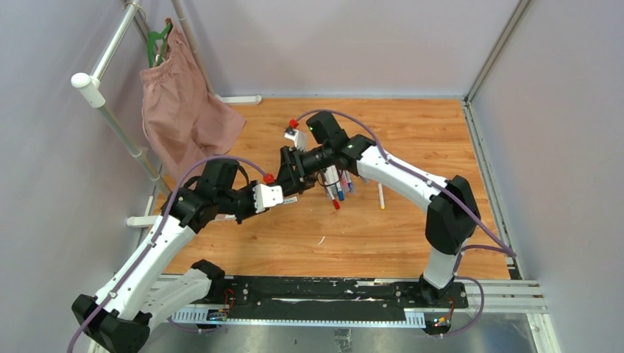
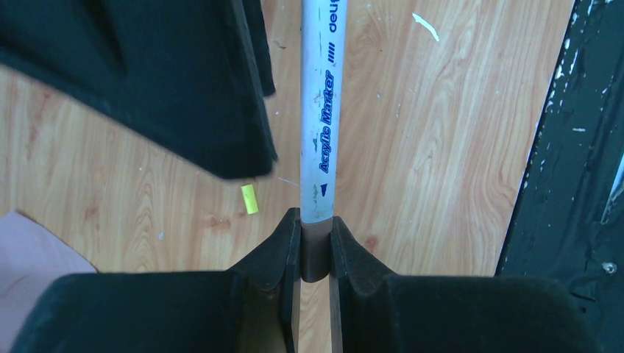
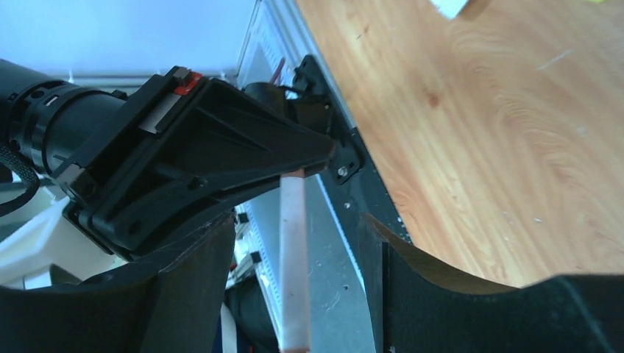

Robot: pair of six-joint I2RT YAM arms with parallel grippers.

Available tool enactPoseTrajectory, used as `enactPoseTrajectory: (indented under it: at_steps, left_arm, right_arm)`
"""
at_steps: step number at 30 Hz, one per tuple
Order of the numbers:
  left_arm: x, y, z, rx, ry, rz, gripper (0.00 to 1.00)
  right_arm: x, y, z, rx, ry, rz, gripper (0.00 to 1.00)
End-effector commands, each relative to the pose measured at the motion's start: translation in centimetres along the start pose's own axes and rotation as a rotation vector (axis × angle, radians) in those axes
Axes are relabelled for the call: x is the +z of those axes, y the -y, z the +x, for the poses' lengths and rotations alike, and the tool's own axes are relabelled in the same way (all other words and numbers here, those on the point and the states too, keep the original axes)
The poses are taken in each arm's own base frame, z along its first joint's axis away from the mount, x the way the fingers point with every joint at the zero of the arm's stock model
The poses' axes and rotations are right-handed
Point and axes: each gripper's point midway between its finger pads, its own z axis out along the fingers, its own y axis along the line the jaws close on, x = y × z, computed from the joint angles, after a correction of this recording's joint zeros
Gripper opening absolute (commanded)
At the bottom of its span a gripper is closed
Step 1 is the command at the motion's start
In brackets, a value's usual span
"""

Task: Open the pen caps
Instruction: Open the pen cap from the pen.

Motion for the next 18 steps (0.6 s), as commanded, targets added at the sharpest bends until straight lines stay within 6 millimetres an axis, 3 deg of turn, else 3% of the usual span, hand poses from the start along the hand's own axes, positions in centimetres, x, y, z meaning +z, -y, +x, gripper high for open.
enactPoseTrajectory:
  at_steps: [1,12,16,18]
  left_arm:
    - [0.3,0.4,0.9,0.054,-0.049,0.017,0.0]
    - [-0.2,0.1,0.5,0.09,-0.059,0.01,0.0]
    - [-0.3,0.1,0.1,0.076,-0.045,0.01,0.0]
    - [-0.4,0.2,0.0,0.06,-0.041,0.012,0.09]
  right_arm:
    - [0.9,-3.1,2.1,-0.028,-0.131,-0.128,0.65]
    - [3.3,-2.3,4.7,-0.017,-0.251,-0.175,0.54]
    - [3.4,-2.2,4.8,-0.02,-0.26,-0.187,0.32]
    - [3.3,-2.4,4.8,-0.03,-0.263,-0.198,0.15]
